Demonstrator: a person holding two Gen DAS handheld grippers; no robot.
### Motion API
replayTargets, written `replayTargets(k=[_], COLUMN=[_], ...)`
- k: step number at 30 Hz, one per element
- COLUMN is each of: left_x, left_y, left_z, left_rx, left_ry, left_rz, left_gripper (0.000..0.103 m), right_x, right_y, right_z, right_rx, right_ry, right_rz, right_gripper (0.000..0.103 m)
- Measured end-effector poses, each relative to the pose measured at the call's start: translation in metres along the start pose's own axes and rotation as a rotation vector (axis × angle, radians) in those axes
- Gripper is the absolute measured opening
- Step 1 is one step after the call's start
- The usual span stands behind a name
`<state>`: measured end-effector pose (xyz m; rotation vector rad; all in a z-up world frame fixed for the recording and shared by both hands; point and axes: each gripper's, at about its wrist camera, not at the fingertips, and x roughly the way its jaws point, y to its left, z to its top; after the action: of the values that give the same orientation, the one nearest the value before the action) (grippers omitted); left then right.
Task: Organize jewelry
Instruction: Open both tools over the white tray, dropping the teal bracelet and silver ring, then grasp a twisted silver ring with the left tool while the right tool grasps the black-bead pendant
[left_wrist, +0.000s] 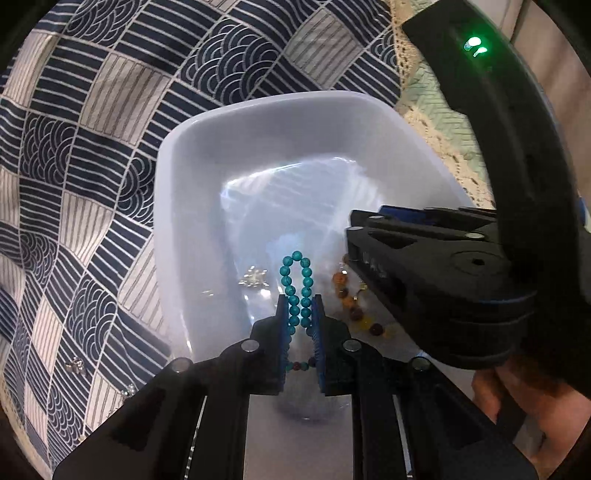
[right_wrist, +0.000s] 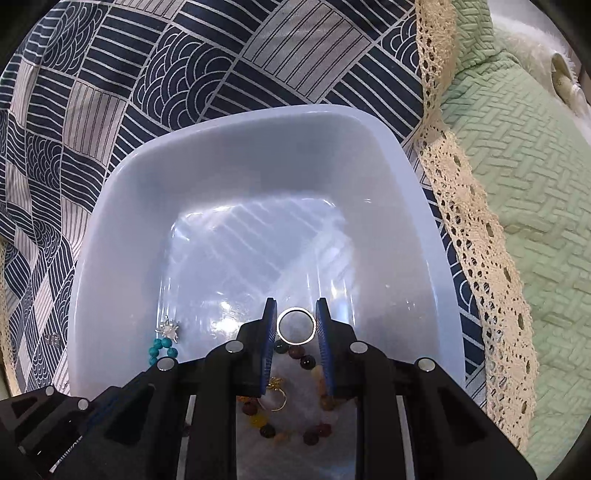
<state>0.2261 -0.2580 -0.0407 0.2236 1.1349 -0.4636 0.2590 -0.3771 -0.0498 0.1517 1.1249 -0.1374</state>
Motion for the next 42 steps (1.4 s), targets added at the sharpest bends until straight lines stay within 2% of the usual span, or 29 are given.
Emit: replayTargets(k=[8,9,11,14,18,19,21,22,24,26,29,33,35,39,42], left_x=[-0.006,-0.010,-0.015,-0.033,-0.076,-0.087,-0.111,-0.121,-0.145,-0.162,-0.178,-0.183,-0.184,-0.175,-0.161], left_y=[0.009,0.008,0.007,0.013,0.030,0.033,0.043,0.049,0.067,0.088,0.123,0.174,0.194,0.238,0.258], left_z=[-0.001,0.000,0.001,0.001,-0.005,-0.007,-0.015,-0.020,-0.035,-0.050,-0.079,-0.125,-0.144,-0.179,-0.197], left_rx=[-0.018,-0.021,-0.025,-0.040,-0.100,-0.108,-0.127,-0.136,-0.169,-0.204,-0.255,-0.337,-0.378,-0.459,-0.471], left_ry=[-0.007,-0.010,-0.017,-0.043,-0.101,-0.113,-0.146,-0.161,-0.201,-0.226,-0.249,-0.227,-0.214,-0.174,-0.119], left_rz=[0.000,-0.001,-0.008,-0.023,-0.067,-0.070,-0.066,-0.063,-0.057,-0.040,0.001,0.085,0.104,0.139,0.162], left_gripper=[0.014,0.014,0.014,0.014,0.015,0.018,0.026,0.031,0.038,0.050,0.057,0.060,0.060,0.060,0.060], right_x=[0.003,0.002,0.000,-0.007,-0.034,-0.047,-0.066,-0.076,-0.094,-0.109,-0.125,-0.127,-0.122,-0.112,-0.101], right_y=[0.006,0.005,0.004,0.008,0.014,0.019,0.029,0.036,0.051,0.066,0.094,0.122,0.136,0.156,0.173], right_z=[-0.001,-0.001,-0.001,-0.002,-0.011,-0.016,-0.026,-0.031,-0.040,-0.048,-0.064,-0.085,-0.096,-0.114,-0.125], right_rx=[-0.006,-0.005,-0.004,-0.005,-0.001,-0.004,-0.012,-0.020,-0.046,-0.064,-0.093,-0.128,-0.153,-0.193,-0.236], right_ry=[0.016,0.014,0.007,-0.013,-0.072,-0.097,-0.133,-0.150,-0.170,-0.189,-0.212,-0.190,-0.165,-0.133,-0.109], right_rz=[-0.002,-0.002,-0.002,0.001,0.037,0.060,0.094,0.116,0.163,0.206,0.263,0.302,0.305,0.275,0.248], right_gripper=[0.023,0.025,0.036,0.038,0.038,0.040,0.054,0.057,0.057,0.061,0.066,0.066,0.066,0.066,0.066])
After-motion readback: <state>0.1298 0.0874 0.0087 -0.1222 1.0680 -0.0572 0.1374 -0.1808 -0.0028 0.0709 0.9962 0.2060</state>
